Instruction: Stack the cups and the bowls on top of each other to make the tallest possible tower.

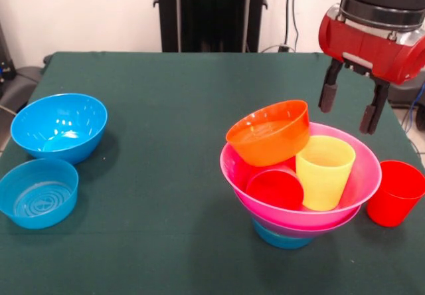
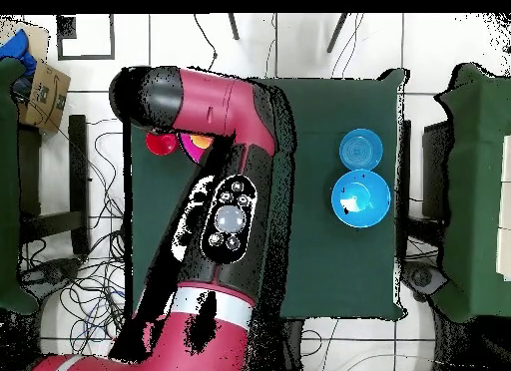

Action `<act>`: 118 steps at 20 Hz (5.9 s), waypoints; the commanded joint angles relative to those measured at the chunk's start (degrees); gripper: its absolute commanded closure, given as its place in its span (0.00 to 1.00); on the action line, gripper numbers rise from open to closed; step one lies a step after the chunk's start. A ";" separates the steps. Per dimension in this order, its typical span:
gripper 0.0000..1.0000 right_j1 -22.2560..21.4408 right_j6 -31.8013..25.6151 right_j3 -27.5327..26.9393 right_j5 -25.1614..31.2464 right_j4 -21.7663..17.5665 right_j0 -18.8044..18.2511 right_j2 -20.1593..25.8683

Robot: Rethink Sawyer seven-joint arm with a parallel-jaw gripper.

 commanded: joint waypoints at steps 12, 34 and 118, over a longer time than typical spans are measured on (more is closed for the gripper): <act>0.00 -5.75 -11.33 10.36 -6.65 -4.84 -9.49 8.89; 0.00 -8.15 -20.30 16.20 -11.97 -15.03 -20.82 21.96; 0.00 -10.06 -23.50 29.36 -18.38 -43.48 -42.64 46.75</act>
